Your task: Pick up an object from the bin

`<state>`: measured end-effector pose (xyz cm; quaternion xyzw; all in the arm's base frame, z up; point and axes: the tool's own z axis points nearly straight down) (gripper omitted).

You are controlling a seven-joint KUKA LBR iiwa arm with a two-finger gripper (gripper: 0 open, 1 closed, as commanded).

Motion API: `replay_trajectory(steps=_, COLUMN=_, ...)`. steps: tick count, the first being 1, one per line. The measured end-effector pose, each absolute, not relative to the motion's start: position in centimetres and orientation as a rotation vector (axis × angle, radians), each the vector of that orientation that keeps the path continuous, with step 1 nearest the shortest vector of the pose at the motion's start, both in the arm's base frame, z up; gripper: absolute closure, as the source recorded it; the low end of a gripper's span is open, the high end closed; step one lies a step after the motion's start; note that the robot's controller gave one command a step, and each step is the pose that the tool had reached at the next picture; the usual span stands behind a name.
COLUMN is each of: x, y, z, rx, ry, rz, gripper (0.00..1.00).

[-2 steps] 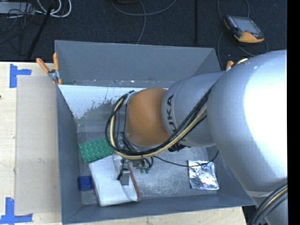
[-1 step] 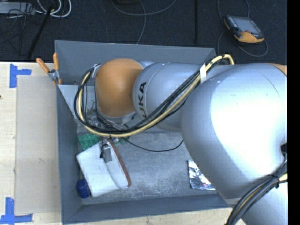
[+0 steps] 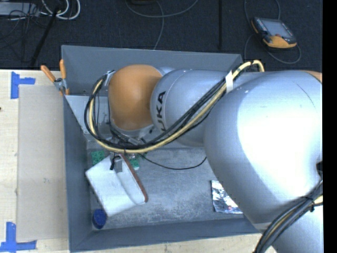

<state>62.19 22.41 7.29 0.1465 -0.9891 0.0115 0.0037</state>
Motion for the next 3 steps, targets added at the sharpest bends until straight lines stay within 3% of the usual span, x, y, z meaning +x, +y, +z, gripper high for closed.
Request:
replay_trajectory(steps=1, x=61.5, y=22.3, z=7.4, rx=0.501, ry=-3.109, rz=0.027, gripper=1.00)
replay_trajectory(steps=2, x=58.6, y=22.0, z=19.0, rx=0.472, ry=-3.114, rz=-0.002, gripper=1.00)
replay_trajectory(steps=3, x=58.4, y=20.1, z=23.8, rx=0.462, ry=-3.113, rz=0.000, gripper=1.00)
